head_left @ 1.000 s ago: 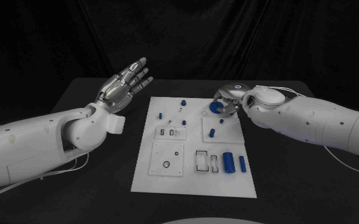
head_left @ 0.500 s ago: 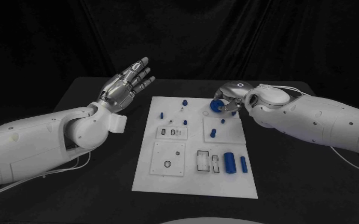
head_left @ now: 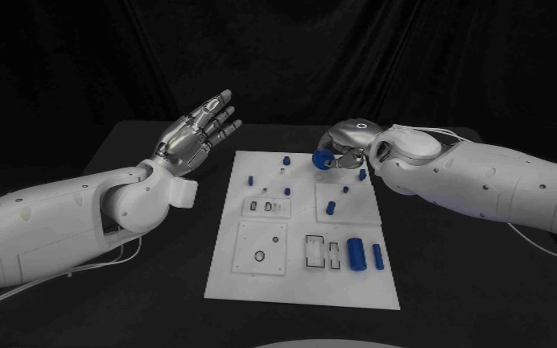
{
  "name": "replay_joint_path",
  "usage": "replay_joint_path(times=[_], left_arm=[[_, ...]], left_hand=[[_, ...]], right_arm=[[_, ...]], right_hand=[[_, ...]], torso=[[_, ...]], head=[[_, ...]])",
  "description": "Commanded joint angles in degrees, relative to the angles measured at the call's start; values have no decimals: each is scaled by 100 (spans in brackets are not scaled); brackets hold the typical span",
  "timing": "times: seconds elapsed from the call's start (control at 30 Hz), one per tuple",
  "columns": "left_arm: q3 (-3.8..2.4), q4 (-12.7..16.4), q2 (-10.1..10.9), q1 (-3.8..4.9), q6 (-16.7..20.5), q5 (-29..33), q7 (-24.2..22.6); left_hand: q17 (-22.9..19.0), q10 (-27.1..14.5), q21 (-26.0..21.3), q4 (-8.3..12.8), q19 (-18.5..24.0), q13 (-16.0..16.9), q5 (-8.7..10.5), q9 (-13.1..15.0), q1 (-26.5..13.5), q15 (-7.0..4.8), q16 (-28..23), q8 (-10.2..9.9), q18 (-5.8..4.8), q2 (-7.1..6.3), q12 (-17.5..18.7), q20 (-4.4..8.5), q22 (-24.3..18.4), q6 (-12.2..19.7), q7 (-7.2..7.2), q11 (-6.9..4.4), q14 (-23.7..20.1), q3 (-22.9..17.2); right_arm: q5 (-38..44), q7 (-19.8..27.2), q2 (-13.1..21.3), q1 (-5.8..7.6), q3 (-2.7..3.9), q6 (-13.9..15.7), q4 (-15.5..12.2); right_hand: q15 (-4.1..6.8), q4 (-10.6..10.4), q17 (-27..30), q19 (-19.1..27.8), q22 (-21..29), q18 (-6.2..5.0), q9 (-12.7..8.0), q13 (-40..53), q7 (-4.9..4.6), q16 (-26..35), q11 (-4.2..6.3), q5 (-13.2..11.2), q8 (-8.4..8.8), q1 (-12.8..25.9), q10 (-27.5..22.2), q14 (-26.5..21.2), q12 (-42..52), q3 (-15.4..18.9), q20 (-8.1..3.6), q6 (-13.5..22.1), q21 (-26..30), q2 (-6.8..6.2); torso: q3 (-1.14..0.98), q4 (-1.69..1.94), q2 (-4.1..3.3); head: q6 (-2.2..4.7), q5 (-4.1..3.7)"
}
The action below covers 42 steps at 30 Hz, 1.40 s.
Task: Assemble the parts on the task board
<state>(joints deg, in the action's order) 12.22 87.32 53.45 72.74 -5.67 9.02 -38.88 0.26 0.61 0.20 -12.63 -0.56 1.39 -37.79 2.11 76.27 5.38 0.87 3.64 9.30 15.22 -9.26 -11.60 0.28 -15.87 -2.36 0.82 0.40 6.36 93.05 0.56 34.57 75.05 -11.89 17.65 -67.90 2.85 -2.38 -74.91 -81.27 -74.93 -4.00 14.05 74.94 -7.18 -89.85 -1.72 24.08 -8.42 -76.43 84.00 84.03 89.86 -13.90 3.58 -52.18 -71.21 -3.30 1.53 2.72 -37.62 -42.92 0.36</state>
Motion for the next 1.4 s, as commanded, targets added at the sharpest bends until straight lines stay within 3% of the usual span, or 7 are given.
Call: replay_joint_path(times=[0.03,0.2,0.87,1.4], left_arm=[[-5,-3,-17,-2,-93,-7,-418],[-5,-26,-35,-3,-112,-8,-423],[-5,-96,-61,-4,-134,-8,-444],[-5,-65,-61,-4,-115,-8,-463]], left_hand=[[8,5,20,-17,8,5,16,7,35,50,21,21,80,5,-21,-33,1,22,-7,50,-12,-27],[8,4,19,-23,9,4,27,6,29,53,21,20,79,5,-17,-34,1,28,-8,51,-12,-26],[11,6,21,-37,7,8,58,10,-3,63,30,30,75,-78,-39,-39,2,8,-3,55,-9,15],[11,7,21,-37,6,8,44,11,-1,62,31,33,74,-73,-43,-40,3,2,-1,56,-9,11]], right_arm=[[29,-34,-73,16,3,3,-23],[29,-4,-280,15,3,-40,37],[29,150,-1156,-49,4,-313,656],[29,130,-1497,-139,5,-595,942]], right_hand=[[-30,-12,-1509,9,-951,-13,801,1506,146,-15,-8,-33,-489,62,600,597,14,33,20,-109,12,-16],[-33,-8,-1509,-7,-960,-5,805,1506,144,-15,-7,-55,-478,59,600,597,14,32,21,-70,-17,-14],[-39,20,-1509,7,-951,-13,808,1506,138,-15,-8,-72,-458,25,600,597,14,12,25,-11,23,0],[-88,52,-1509,90,-906,-46,765,1506,91,-15,-11,-256,-300,25,600,597,14,-17,64,193,212,9]], torso=[[6,-1,8],[5,-1,19],[2,5,3],[3,1,4]], head=[[-4,-18],[-7,-68],[18,-104],[10,-113]])
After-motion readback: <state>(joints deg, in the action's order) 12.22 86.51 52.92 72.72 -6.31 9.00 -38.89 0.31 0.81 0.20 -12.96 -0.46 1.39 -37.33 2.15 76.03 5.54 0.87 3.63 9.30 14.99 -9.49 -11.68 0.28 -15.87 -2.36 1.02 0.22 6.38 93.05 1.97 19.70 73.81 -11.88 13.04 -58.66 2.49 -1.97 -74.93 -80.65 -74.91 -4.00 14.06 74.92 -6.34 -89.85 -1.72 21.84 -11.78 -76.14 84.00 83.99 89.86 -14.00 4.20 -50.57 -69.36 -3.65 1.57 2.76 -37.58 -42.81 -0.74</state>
